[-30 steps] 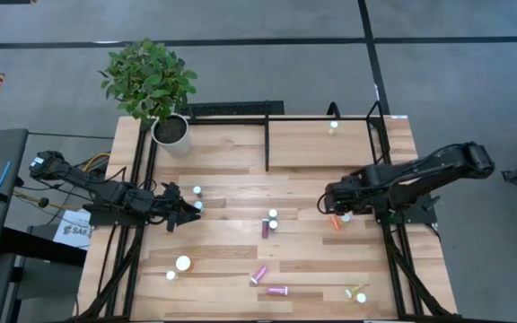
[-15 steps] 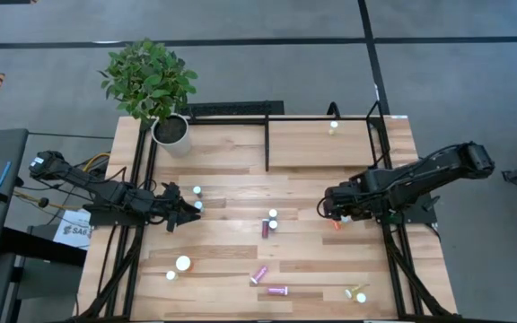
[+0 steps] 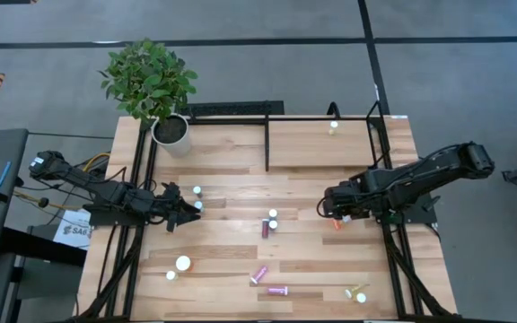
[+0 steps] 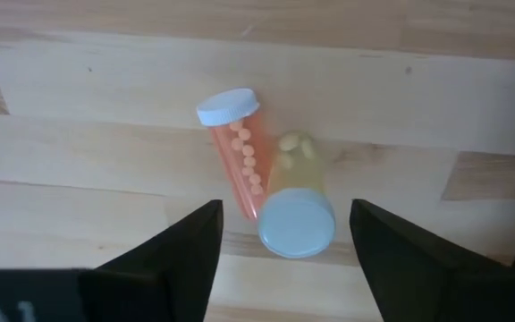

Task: Pick and place medicine bottles onto shelf by color
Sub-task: Put the yellow pill bottle on the shelf

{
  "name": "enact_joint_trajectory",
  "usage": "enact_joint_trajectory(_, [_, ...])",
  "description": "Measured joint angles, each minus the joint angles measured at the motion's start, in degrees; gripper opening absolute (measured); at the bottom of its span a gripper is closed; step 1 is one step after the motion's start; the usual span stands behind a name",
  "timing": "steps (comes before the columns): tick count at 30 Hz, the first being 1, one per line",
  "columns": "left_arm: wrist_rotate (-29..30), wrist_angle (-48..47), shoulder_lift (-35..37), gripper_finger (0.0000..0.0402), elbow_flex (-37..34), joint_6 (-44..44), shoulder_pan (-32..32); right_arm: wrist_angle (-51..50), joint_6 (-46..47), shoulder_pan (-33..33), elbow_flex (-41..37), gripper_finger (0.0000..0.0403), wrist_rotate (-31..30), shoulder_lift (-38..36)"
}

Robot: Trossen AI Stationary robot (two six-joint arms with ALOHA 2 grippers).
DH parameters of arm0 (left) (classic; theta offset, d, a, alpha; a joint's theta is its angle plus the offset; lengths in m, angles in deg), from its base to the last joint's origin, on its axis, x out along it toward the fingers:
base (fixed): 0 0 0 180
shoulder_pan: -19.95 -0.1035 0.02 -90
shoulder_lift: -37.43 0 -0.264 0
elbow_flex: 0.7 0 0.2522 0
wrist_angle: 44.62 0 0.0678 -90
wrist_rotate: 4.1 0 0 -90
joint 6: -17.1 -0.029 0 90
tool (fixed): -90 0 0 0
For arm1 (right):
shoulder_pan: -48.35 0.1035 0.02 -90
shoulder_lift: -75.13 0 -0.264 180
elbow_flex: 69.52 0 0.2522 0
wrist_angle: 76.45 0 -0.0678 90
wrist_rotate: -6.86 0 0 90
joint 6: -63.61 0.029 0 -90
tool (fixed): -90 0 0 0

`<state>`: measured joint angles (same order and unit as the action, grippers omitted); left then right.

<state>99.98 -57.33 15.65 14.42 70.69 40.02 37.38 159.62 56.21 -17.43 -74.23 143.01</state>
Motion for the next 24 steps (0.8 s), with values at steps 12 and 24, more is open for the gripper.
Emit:
enact_joint_trajectory(12, [0.0,0.0,0.0,0.018,0.0,0.0,0.0,1.1,0.0,0.0,0.0,0.0158,-0.3,1.0])
enact_joint_trajectory(24, [0.0,0.0,0.0,0.018,0.0,0.0,0.0,0.1,0.1,-3.7,1.8,0.0141,0.1,0.6])
